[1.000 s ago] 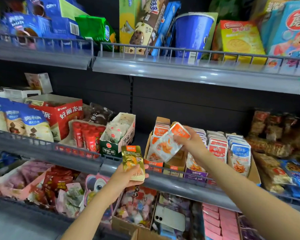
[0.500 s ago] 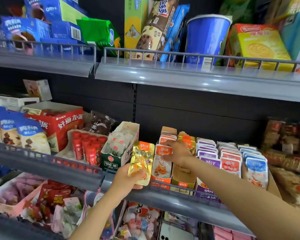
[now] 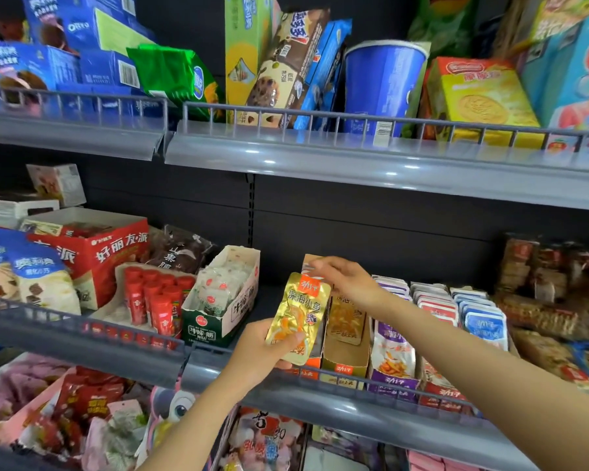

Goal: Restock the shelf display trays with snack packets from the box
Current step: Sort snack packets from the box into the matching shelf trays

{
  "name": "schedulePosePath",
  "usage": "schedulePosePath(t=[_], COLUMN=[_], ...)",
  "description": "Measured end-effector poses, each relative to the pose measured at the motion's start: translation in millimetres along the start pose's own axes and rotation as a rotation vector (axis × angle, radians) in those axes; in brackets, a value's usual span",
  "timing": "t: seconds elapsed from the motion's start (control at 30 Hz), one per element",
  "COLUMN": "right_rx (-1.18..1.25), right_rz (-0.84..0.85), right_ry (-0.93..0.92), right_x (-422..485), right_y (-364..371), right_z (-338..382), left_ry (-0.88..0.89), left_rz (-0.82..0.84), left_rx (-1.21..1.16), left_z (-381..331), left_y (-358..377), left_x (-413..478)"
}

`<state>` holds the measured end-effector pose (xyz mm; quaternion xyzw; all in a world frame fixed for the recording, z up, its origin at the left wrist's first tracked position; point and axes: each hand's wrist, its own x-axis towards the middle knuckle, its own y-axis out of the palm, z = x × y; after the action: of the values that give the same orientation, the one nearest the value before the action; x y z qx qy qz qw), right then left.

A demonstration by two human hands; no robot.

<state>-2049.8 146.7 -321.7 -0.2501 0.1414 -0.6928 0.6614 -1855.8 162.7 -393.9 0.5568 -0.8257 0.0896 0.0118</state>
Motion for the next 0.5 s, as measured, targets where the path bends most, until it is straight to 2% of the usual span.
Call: schedulePosePath(t=[0.07, 0.13, 0.23, 0.33, 0.4, 0.5], right_rx=[0.022, 0.05, 0.11, 0.053, -0.033, -0.199], right_rz=[0.108, 0.096, -0.07, -0.22, -0.186, -0.074], right_ry=[-0.013, -0.006, -0.028, -0.073, -0.05, 0.001], right_x=[-8, -10, -11, -5, -1, 10], right_y=[-13, -29, -56, -78, -81, -74], right_z=[7, 7, 5, -2, -5, -15], left_ry=[0.034, 0.065, 0.146, 0.147, 0.108, 0.091], left_rz=[0.037, 0.047, -0.016, -0.021, 0.064, 0.116], left_rx=[0.034, 0.044, 0.118, 0.361, 0.5, 0.506], left_z=[-10, -18, -20, -11, -3, 7], left_y=[14, 26, 34, 35, 40, 51], left_x=[8, 16, 29, 39, 41, 41])
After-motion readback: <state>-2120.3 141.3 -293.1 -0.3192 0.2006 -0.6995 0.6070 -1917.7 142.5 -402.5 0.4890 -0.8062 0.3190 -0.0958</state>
